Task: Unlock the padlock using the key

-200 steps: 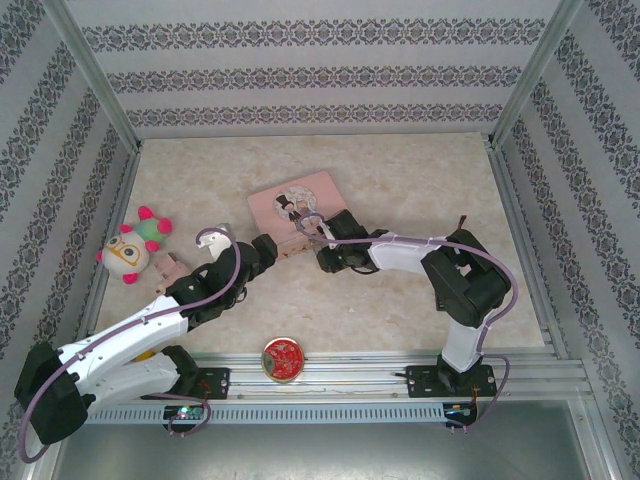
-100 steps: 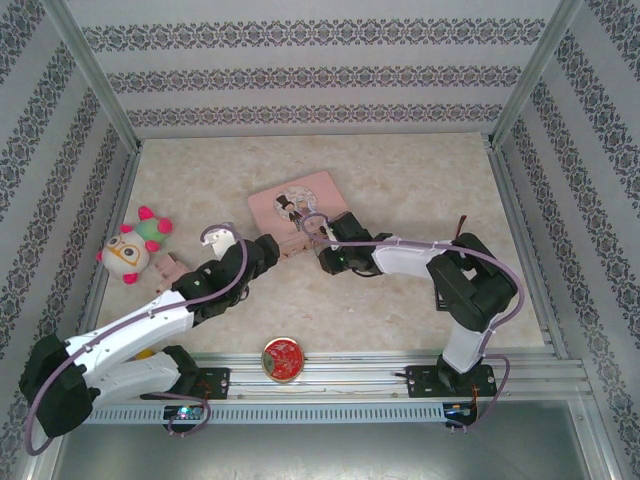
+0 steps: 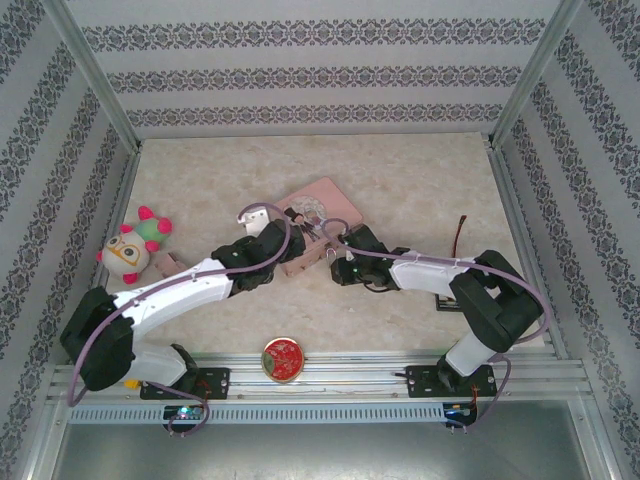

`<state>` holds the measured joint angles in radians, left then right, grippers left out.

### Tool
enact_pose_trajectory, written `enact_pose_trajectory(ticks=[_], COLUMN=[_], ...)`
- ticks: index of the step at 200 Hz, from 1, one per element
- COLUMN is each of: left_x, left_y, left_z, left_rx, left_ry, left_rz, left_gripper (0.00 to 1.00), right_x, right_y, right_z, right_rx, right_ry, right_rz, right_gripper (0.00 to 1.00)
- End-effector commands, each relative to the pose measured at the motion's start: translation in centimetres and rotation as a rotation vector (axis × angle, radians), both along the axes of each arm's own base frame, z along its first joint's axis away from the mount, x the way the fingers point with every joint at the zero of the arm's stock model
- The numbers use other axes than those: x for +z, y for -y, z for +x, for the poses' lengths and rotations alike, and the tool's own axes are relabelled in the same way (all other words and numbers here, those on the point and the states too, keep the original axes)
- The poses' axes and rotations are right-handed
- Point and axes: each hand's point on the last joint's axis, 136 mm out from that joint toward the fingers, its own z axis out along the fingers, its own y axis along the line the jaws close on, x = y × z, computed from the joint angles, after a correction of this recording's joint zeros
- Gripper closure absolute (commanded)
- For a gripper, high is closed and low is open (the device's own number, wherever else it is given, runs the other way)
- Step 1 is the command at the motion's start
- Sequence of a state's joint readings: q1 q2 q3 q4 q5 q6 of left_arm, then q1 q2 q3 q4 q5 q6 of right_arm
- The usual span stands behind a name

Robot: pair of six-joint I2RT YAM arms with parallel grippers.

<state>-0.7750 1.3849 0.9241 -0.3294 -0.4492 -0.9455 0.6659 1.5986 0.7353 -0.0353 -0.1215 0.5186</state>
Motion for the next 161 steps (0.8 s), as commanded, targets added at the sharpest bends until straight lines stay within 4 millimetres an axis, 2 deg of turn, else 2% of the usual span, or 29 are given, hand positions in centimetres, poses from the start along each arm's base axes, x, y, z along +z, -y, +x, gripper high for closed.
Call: enact_pose_trajectory(ticks=[1,39,112,134,161], left_x=[0.6,-2.1,-6.6,-7.7,-8.2], left_y=[1.5,0.8,-1.9,-2.1,-2.5], left_z=[1.0,0.9,-1.3,-1.6,-1.9], left_rx=[-0.024,0.043,0.139,0.142,0.135], left_ry=[0.018,-0.047,-0.11,-0.133,-0.162], left_rz=[0.039,0.089,0.054,0.036,0.064], left_gripper=[0.01,0.01,0.01,0.01,0.01], right_x=[-0.2,-0.3,-0.2,-0.4,-0.5], right_y=[-0.2,-0.1,-0.4,-0.5,-0.4], right_z=[-1.9,-2.0,-1.8,-1.8,-1.7], right_rx=[-0.031,-0.057,-0.087,-0.107,-0.126], right_ry=[-0.07,-0.075,-0.096,-0.109,-0.121], right_rz=[0.057,0.067,0.105,0.125,0.14], right_gripper=[1.0,1.0,1.0,1.0,1.0])
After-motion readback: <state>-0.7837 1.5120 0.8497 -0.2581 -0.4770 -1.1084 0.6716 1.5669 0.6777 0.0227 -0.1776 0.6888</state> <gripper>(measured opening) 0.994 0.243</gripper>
